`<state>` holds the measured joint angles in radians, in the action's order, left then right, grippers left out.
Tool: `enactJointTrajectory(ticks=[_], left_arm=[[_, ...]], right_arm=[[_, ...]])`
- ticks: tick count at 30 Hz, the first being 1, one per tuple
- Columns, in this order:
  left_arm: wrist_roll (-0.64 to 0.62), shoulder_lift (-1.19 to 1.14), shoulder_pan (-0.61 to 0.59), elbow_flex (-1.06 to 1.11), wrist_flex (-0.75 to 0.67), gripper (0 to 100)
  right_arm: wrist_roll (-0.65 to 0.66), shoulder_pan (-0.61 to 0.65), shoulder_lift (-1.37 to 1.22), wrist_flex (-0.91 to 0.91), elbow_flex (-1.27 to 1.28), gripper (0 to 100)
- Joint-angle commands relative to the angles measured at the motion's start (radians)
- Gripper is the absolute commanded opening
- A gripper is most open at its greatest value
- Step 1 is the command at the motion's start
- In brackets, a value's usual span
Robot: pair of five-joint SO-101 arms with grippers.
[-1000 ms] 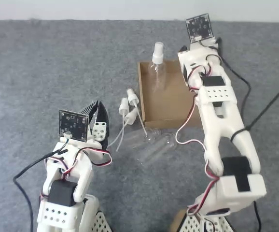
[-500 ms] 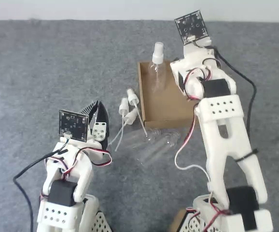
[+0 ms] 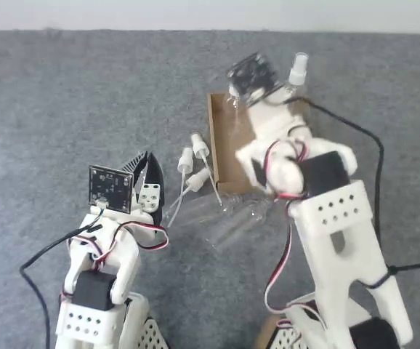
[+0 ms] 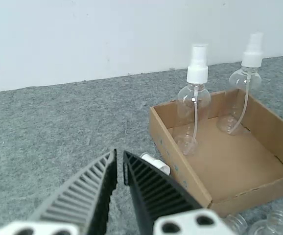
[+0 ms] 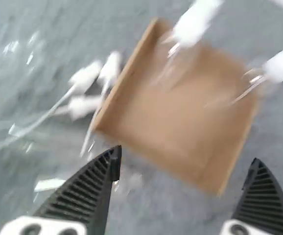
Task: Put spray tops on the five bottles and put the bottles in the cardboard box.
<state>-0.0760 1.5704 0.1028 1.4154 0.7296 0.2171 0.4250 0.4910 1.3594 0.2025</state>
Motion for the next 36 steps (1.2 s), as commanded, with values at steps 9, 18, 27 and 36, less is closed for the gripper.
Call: enactJointTrajectory(ticks=[9, 18, 27, 36], left_arm=[[0.0, 0.017, -0.002, -0.007, -0.026, 1], [0.0, 0.017, -0.003, -0.007, -0.026, 1], [0.0, 0.017, -0.002, -0.007, -0.026, 1], [0.0, 0.017, -0.002, -0.007, -0.026, 1]], right_arm=[[0.011, 0.156, 0.064, 0.302, 0.198, 34.0], [-0.301, 0.156, 0.182, -0.035, 0.525, 33.6], [-0.698, 0.179, 0.202, -0.249, 0.646, 33.5], [-0.888, 0.182, -0.008, -0.404, 0.651, 33.5]])
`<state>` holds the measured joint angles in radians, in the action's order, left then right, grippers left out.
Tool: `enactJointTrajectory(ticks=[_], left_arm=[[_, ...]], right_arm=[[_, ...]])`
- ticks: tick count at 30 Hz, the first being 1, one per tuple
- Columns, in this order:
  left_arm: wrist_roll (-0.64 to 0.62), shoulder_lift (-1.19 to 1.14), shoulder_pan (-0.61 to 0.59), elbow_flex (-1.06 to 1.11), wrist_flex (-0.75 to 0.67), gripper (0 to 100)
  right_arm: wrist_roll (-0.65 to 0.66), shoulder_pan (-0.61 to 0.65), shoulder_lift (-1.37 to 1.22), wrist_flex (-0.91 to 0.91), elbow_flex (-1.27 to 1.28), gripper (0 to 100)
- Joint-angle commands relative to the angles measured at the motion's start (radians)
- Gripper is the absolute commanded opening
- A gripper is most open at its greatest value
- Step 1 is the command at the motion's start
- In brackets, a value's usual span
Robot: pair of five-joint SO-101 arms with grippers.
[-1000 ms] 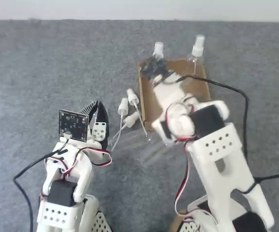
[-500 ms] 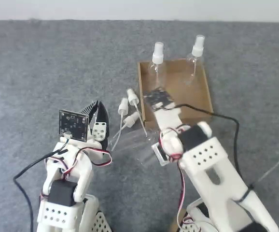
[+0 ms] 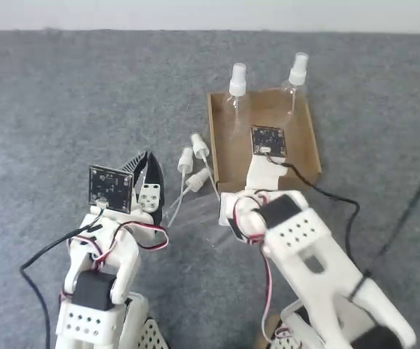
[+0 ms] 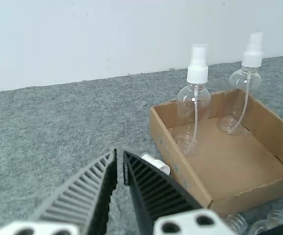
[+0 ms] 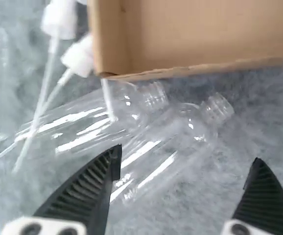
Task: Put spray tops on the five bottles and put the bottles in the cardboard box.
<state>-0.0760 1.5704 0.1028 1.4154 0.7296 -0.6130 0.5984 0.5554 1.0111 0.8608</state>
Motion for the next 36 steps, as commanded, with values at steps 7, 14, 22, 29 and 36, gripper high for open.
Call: enactJointTrajectory(ticks=[7, 14, 22, 29, 36], left_arm=[[0.0, 0.017, -0.002, -0.007, -0.026, 1], [0.0, 0.017, -0.002, -0.007, -0.026, 1], [0.0, 0.017, -0.002, -0.007, -0.026, 1], [0.0, 0.017, -0.002, -0.007, -0.026, 1], [-0.006, 0.011, -0.005, -0.008, -0.023, 1]], right_arm=[[-0.058, 0.007, -0.147, -0.058, 0.003, 33.5], [0.034, 0.001, -0.139, -0.058, 0.091, 30.9], [0.193, -0.111, -0.139, -0.056, 0.13, 19.1], [0.44, -0.295, -0.137, 0.05, 0.129, 18.8], [0.802, -0.46, -0.084, 0.154, 0.129, 18.8]])
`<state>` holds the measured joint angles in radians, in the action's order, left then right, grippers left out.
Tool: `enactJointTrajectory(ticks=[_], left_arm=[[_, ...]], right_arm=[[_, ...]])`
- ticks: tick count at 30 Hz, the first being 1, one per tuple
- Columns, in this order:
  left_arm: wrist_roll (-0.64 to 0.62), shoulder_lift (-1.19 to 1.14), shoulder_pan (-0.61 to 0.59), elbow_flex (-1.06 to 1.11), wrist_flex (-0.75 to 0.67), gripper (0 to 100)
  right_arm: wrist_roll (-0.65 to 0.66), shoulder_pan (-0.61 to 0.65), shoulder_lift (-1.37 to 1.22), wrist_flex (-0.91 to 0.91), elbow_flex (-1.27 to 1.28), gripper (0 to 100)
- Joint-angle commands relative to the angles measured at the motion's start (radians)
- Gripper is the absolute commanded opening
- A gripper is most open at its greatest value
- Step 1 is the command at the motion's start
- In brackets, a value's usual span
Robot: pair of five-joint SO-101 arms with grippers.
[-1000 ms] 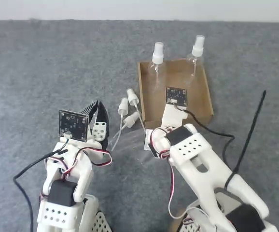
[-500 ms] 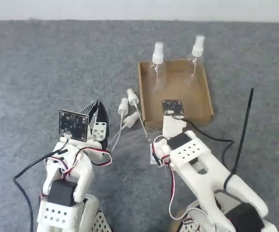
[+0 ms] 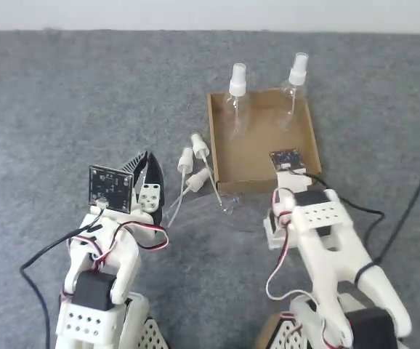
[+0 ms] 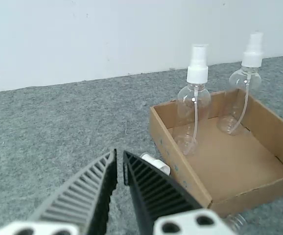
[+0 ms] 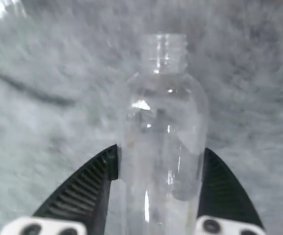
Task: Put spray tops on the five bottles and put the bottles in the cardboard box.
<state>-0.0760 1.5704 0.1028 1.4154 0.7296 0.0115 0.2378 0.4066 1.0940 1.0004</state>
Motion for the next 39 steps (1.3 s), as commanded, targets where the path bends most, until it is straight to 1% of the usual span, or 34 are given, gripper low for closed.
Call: enactJointTrajectory(ticks=[1, 5, 7, 10, 14, 17, 21, 24, 29, 34, 36, 39], left_arm=[[-0.006, 0.011, -0.009, -0.012, -0.023, 1], [-0.002, 0.009, -0.011, -0.016, -0.011, 1], [-0.002, 0.008, -0.011, -0.051, 0.032, 1], [0.0, -0.035, -0.011, -0.131, 0.1, 1], [0.054, -0.209, -0.011, -0.263, 0.164, 1], [0.055, -0.385, -0.011, -0.41, 0.238, 1], [0.06, -0.624, -0.011, -0.595, 0.339, 1], [0.063, -0.799, -0.011, -0.684, 0.37, 1], [0.063, -1.074, -0.006, -0.796, 0.365, 3], [0.06, -1.313, -0.011, -0.952, 0.334, 15], [0.06, -1.41, -0.011, -1.007, 0.307, 17], [0.058, -1.548, -0.009, -1.087, 0.272, 17]], right_arm=[[0.21, -0.139, 0.091, 0.096, -0.011, 18.8], [0.408, -0.352, 0.229, 0.17, -0.011, 17.8], [0.532, -0.458, 0.311, 0.182, -0.011, 13.3], [0.681, -0.601, 0.406, 0.189, -0.009, 7.3], [0.832, -0.763, 0.449, 0.179, -0.012, 8.7], [0.893, -0.837, 0.427, 0.113, -0.017, 8.4], [0.934, -0.881, 0.361, -0.005, -0.021, 8.4], [0.939, -0.898, 0.269, -0.033, -0.086, 8.4], [0.939, -0.897, 0.05, -0.035, -0.25, 8.7], [0.942, -0.897, -0.171, -0.036, -0.402, 8.8], [0.979, -0.895, -0.243, -0.036, -0.439, 8.8], [1.02, -0.892, -0.326, -0.036, -0.477, 8.8]])
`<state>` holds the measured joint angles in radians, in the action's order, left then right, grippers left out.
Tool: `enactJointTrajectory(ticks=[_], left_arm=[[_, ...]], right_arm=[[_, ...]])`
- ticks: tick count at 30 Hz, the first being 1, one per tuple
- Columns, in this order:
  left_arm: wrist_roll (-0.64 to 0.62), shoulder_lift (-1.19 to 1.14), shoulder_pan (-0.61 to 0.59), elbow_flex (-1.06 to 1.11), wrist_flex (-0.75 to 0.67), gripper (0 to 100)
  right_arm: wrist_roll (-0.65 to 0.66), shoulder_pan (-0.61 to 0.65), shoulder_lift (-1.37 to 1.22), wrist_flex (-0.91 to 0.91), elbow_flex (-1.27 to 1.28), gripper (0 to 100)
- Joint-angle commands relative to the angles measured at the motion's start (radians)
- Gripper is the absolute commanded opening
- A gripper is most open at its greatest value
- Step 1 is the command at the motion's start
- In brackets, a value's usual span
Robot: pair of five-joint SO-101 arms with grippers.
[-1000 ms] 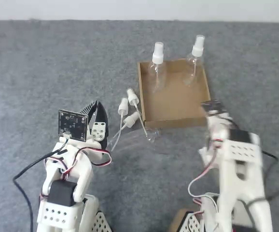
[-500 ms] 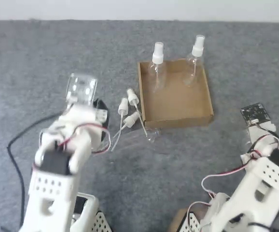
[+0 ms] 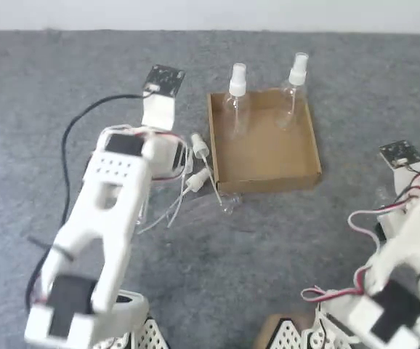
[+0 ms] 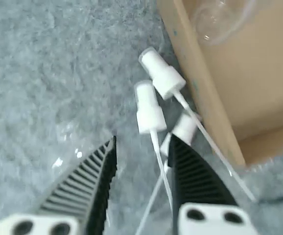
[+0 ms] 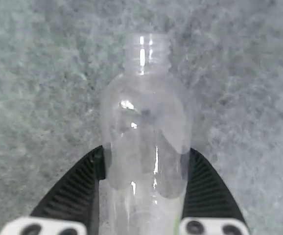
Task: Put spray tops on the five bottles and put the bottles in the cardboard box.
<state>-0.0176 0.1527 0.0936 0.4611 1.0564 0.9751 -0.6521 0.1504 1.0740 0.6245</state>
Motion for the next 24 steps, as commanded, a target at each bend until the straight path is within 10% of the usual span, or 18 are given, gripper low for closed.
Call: enactJointTrajectory(ticks=[1, 24], left_arm=[[0.0, -0.178, 0.003, -0.16, -0.063, 17], [0.002, -0.552, -0.071, -0.378, -0.057, 11]], right_arm=[[0.057, -0.002, -0.088, -0.016, -0.112, 8.8], [0.058, -0.002, -0.114, -0.012, -0.117, 8.8]])
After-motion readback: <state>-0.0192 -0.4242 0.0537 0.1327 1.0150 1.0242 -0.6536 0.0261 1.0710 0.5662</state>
